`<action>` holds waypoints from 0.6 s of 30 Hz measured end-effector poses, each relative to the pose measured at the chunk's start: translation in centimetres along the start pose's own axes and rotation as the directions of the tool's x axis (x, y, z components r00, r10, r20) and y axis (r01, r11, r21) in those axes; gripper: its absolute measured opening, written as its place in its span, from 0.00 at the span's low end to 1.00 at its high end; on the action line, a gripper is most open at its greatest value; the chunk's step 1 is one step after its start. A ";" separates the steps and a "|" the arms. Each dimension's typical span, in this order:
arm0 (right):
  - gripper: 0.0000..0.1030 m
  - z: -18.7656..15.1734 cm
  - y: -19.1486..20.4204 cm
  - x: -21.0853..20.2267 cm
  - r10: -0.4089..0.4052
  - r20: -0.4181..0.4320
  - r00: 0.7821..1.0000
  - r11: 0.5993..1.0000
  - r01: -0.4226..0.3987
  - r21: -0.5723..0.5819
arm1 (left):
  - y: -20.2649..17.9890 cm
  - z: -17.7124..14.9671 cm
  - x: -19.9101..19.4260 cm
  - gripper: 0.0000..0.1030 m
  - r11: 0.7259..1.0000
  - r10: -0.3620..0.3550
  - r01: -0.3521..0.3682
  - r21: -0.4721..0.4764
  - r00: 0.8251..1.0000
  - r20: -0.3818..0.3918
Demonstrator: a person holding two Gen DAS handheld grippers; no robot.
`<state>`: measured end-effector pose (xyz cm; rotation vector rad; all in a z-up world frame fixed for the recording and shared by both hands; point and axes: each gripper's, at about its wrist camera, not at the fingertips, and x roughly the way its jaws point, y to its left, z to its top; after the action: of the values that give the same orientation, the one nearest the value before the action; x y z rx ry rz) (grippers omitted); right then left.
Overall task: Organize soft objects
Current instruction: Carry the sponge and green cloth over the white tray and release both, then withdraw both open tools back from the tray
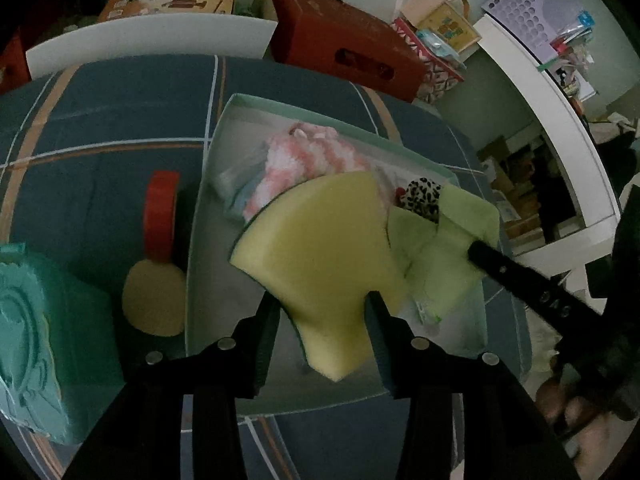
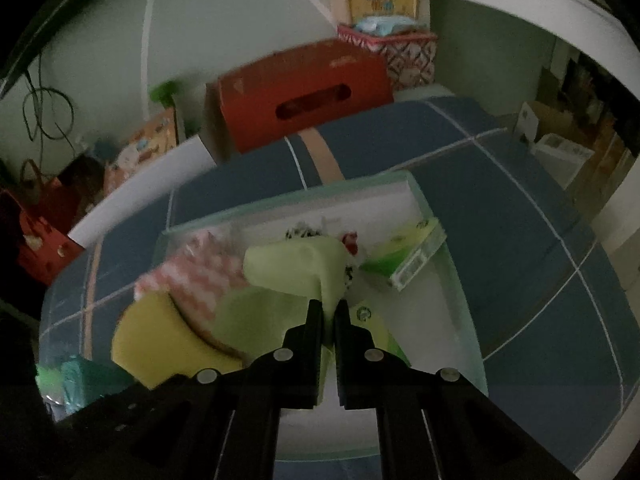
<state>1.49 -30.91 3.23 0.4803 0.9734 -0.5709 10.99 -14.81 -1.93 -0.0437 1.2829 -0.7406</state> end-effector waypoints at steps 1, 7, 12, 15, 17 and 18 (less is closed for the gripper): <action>0.09 -0.1 0.0 0.2 -0.007 -0.010 1.000 1.000 0.007 -0.004 | 0.0 0.0 0.0 0.45 1.000 -0.004 0.004 -0.005 1.000 0.000; 0.10 -0.2 0.3 0.0 -0.023 -0.015 1.000 1.000 0.022 -0.021 | 0.3 -0.6 -1.0 0.51 1.000 0.004 -0.004 -0.007 1.000 -0.004; 0.37 -0.3 1.2 -0.5 -0.028 -0.007 1.000 0.998 0.028 -0.057 | 0.3 -1.1 -2.8 0.60 1.000 0.027 -0.027 -0.016 0.999 0.031; 0.53 -0.8 2.0 -1.4 -0.030 0.014 0.999 0.996 0.031 -0.087 | 0.1 -2.0 -4.4 0.60 0.998 0.059 -0.058 -0.015 0.996 0.063; 0.54 -1.8 2.7 -2.2 -0.012 0.020 1.000 0.993 0.014 -0.117 | -0.1 -3.1 -5.8 0.61 0.997 0.077 -0.076 -0.009 0.993 0.092; 0.55 -2.2 2.9 -2.4 -0.007 0.019 1.000 0.992 0.009 -0.126 | 0.0 -3.5 -6.3 0.62 0.997 0.083 -0.082 -0.008 0.992 0.099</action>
<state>0.89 -26.82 4.59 0.3587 0.9878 -0.5165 7.32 -10.23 2.32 -0.0299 1.1841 -0.6571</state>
